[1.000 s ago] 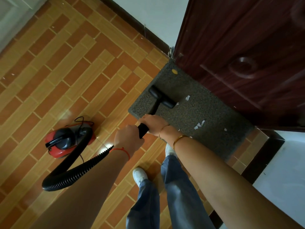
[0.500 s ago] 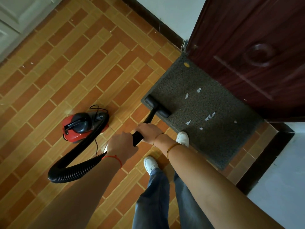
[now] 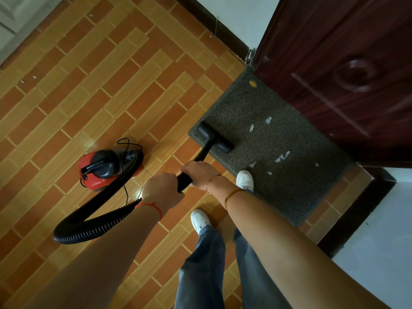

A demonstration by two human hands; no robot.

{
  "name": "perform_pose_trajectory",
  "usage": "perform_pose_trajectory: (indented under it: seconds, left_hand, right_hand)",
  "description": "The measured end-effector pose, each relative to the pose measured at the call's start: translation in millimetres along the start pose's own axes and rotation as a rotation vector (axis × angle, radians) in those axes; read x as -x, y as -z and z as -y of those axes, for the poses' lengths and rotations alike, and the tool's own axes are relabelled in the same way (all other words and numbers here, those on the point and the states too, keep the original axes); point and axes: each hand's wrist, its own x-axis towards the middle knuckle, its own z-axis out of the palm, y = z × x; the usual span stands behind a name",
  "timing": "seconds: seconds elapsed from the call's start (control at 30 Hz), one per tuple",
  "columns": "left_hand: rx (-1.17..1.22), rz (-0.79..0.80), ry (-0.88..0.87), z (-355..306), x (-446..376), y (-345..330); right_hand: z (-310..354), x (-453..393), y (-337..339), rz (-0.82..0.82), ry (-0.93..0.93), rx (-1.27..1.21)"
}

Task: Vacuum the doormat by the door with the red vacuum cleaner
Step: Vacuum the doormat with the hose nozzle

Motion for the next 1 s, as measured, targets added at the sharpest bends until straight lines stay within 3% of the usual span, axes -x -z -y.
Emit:
perform_pose_trajectory:
  seconds: [0.5,1.0]
  left_hand:
    - [-0.017,-0.021,0.023,-23.2,-23.4,51.7]
    - [0.014,-0.014,0.068,-3.4,-17.2,14.3]
  right_hand:
    - [-27.7,-8.5,52.7,-0.009,0.063,0.018]
    - [-7.3,-18.5,1.6,-0.146,0.011,0.074]
